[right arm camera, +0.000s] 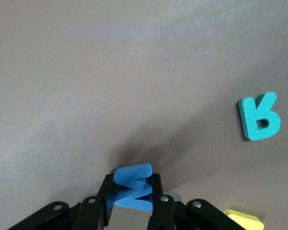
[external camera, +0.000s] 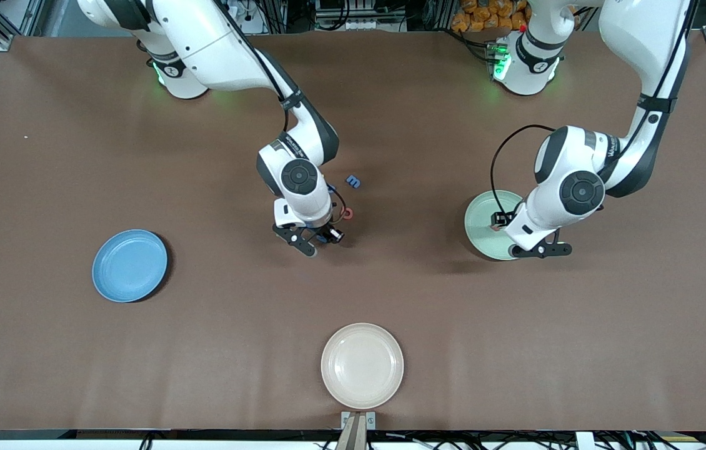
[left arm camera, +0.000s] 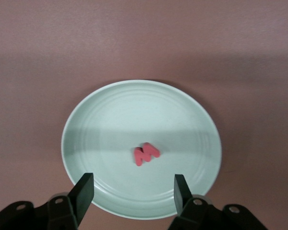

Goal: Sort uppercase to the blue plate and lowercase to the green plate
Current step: 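Grasp the blue M with the right gripper while the left gripper returns, then drop the blue M on the blue plate while the left gripper reaches letters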

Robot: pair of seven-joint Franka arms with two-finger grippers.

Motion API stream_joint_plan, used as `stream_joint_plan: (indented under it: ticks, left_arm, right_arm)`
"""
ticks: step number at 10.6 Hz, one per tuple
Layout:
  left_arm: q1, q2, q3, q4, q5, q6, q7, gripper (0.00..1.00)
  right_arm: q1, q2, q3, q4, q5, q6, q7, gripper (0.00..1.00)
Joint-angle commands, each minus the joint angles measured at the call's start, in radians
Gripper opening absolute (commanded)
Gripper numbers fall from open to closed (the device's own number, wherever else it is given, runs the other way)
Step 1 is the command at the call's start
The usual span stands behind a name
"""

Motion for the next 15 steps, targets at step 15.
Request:
stream_joint_plan:
  ticks: [15]
  left_arm:
    - [-0.47,0.255,0.002,0.286,-0.198,-0.019,-0.789,0.75]
  right_arm:
    - [-0.401,-0.229,-0.178,-0.126,-0.032,-0.238,-0.926,0.0]
